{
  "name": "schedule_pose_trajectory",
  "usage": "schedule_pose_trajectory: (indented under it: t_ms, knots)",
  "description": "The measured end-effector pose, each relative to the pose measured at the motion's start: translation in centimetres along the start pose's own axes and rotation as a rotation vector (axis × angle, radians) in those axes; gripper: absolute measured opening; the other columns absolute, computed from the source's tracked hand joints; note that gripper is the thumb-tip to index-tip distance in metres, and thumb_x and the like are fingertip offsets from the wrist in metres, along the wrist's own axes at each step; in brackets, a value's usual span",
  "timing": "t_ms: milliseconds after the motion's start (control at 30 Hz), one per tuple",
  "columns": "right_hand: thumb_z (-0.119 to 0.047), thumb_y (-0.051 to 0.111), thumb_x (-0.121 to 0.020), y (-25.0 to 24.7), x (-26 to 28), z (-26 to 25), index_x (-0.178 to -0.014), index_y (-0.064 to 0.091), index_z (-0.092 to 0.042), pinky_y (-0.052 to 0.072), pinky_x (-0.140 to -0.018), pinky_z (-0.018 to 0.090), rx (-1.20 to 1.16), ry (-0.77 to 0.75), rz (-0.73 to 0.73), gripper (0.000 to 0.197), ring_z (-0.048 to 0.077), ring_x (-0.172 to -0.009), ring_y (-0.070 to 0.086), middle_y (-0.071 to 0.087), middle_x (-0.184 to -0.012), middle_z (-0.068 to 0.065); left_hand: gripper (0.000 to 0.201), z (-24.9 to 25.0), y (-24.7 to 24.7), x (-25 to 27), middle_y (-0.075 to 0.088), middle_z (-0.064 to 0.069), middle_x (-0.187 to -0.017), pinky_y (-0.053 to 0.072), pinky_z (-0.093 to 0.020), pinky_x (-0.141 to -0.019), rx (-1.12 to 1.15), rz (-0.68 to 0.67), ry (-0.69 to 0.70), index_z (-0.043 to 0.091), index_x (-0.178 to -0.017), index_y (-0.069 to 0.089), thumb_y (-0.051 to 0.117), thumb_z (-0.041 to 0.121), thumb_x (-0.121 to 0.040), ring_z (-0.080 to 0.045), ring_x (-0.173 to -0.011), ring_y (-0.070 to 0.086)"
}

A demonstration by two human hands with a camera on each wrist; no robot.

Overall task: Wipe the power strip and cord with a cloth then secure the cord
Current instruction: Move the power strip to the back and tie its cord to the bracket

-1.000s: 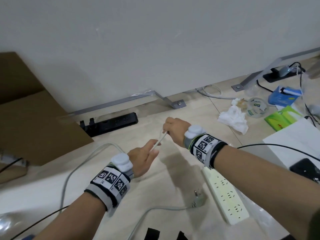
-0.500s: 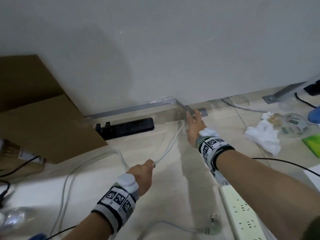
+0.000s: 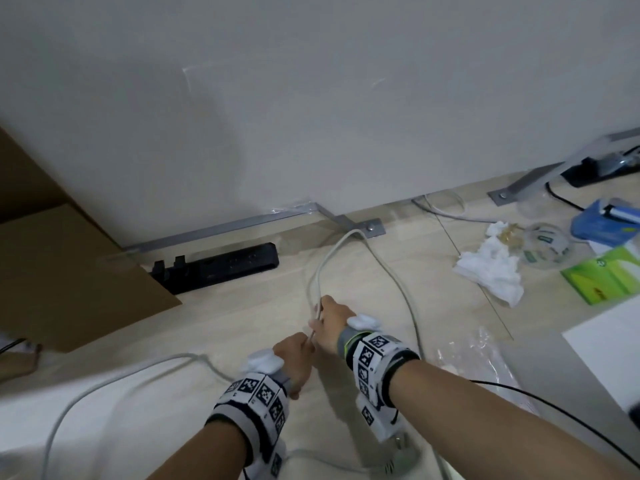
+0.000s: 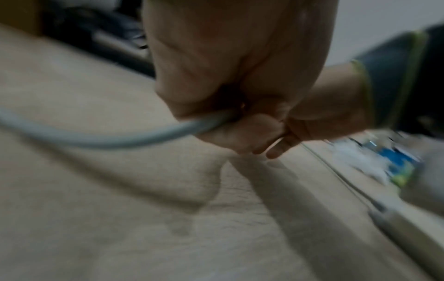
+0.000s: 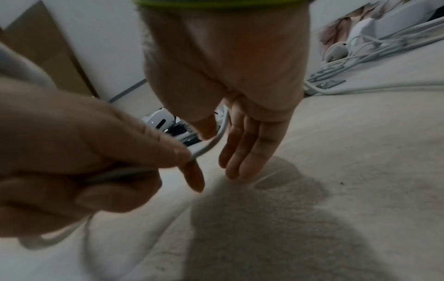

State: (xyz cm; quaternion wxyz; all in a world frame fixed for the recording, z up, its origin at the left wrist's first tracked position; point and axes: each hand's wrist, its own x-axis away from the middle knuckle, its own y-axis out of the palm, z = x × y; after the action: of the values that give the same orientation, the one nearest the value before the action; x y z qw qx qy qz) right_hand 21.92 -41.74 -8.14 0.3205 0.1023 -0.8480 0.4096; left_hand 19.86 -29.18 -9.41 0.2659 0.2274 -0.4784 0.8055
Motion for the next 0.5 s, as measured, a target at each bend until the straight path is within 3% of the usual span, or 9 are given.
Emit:
schedule_pose_trajectory:
  t_ms: [67,133,200,267,400,500]
  knots:
    - [-0.025,0.047,-0.096,-0.5,-0.3,-0.2,-0.108,0.046,-0.010,0.040,-0.071,0.031,0.038,0.023,-0.010,0.019,0.028,-0.090,0.056,0.057,-0.105,0.011,0.039,-0.3,0.1,0.7,0.067,-0.012,-0.107,0.053,-0.037,-0.078,-0.046,0.025,0.087,0.013,-0.121,0.050,0.037,0.040,-0.098,-0.032,-0.093,0.065]
    - [-0.021,0.049,-0.094,-1.2,-0.9,-0.1,-0.117,0.051,-0.007,0.038,-0.075,0.029,0.030,0.024,0.037,0.027,0.030,-0.104,0.057,0.058,-0.117,0.014,0.053,-1.2,-0.1,1.7,0.052,-0.005,-0.129,0.045,-0.037,-0.092,-0.223,0.044,0.195,0.023,-0.138,0.035,0.037,0.052,-0.094,-0.028,-0.111,0.054]
    - [-0.026,0.049,-0.095,-1.5,-0.8,-0.1,-0.118,0.054,-0.008,0.038,-0.077,0.028,0.053,0.035,0.056,0.030,0.031,-0.108,0.057,0.059,-0.122,0.014,0.058,-2.2,0.3,3.7,0.046,-0.001,-0.127,0.041,-0.036,-0.092,-0.378,0.084,0.400,0.023,-0.134,0.039,0.040,0.057,-0.087,-0.026,-0.112,0.049]
    - [-0.038,0.045,-0.096,-1.5,-0.3,-0.2,-0.115,0.054,-0.010,0.043,-0.082,0.031,0.129,0.081,0.024,0.035,0.031,-0.104,0.058,0.061,-0.119,0.013,0.052,-2.7,1.4,6.4,0.049,0.001,-0.122,0.039,-0.034,-0.090,-0.441,-0.009,0.541,0.024,-0.124,0.047,0.043,0.058,-0.085,-0.025,-0.108,0.048]
    - [-0.049,0.040,-0.095,-1.4,1.5,-0.1,-0.111,0.053,-0.012,0.046,-0.089,0.039,0.148,0.067,0.039,0.043,0.033,-0.100,0.058,0.062,-0.113,0.012,0.052,-3.6,4.4,9.8,0.043,-0.005,-0.131,0.040,-0.042,-0.096,-0.667,-0.384,0.498,0.022,-0.128,0.042,0.056,0.048,-0.087,-0.028,-0.117,0.042]
    - [-0.052,0.039,-0.094,-1.2,3.0,1.2,-0.109,0.052,-0.015,0.046,-0.088,0.040,0.158,0.048,0.079,0.043,0.032,-0.097,0.058,0.062,-0.109,0.010,0.037,-4.4,6.4,10.2,0.042,-0.012,-0.135,0.039,-0.044,-0.095,-0.867,-0.433,0.414,0.013,-0.127,0.043,0.051,0.025,-0.094,-0.034,-0.122,0.041]
